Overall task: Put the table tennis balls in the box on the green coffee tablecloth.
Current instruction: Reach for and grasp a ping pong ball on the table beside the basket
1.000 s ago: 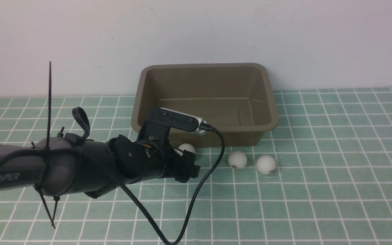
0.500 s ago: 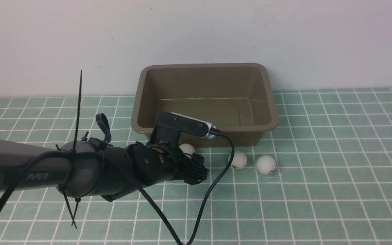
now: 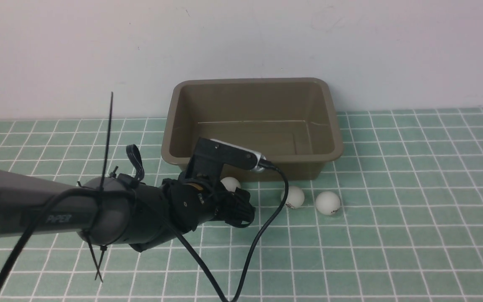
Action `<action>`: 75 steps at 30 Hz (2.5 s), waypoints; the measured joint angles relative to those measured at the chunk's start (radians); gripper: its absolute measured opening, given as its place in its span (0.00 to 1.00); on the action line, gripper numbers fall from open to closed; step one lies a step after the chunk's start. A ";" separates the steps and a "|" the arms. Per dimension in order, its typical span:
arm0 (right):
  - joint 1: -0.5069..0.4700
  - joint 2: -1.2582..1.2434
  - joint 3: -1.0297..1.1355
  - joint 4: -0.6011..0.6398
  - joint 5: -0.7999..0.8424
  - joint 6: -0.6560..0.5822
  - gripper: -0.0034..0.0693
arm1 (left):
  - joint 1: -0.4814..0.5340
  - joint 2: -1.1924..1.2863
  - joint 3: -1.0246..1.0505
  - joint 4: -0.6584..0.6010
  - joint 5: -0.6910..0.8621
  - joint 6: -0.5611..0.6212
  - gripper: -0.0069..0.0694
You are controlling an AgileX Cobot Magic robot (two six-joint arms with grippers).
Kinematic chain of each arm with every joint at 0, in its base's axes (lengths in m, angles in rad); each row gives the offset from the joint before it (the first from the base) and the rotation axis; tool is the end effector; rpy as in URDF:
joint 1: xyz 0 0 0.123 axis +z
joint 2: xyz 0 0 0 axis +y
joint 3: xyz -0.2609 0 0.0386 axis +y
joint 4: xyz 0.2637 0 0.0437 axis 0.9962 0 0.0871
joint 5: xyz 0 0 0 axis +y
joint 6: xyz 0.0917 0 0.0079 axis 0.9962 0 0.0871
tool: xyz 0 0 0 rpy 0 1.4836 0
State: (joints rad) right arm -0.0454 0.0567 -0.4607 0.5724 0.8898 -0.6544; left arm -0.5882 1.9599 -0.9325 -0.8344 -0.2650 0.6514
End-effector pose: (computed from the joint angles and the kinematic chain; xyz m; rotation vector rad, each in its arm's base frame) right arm 0.0481 0.0366 0.2944 -0.4974 1.7900 0.1908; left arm 0.3209 -0.1926 0.0844 0.3908 2.2846 -0.1548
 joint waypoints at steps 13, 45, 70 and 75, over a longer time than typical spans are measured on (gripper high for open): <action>0.000 0.000 0.000 0.001 -0.003 -0.008 0.68 | 0.000 0.016 -0.003 0.176 -0.040 -0.185 0.86; 0.000 0.000 0.000 0.000 -0.032 -0.020 0.68 | -0.001 0.106 -0.006 0.359 -0.237 -0.334 0.86; 0.000 0.000 0.000 -0.001 -0.042 -0.022 0.68 | -0.015 0.068 0.003 0.357 -0.205 -0.330 0.54; 0.000 0.000 0.000 -0.020 -0.049 -0.022 0.68 | -0.045 0.012 0.003 0.356 -0.170 -0.293 0.54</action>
State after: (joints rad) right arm -0.0454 0.0567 -0.4607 0.5520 0.8407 -0.6759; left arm -0.6336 1.9719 -0.9295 -0.4788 -0.4352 0.3583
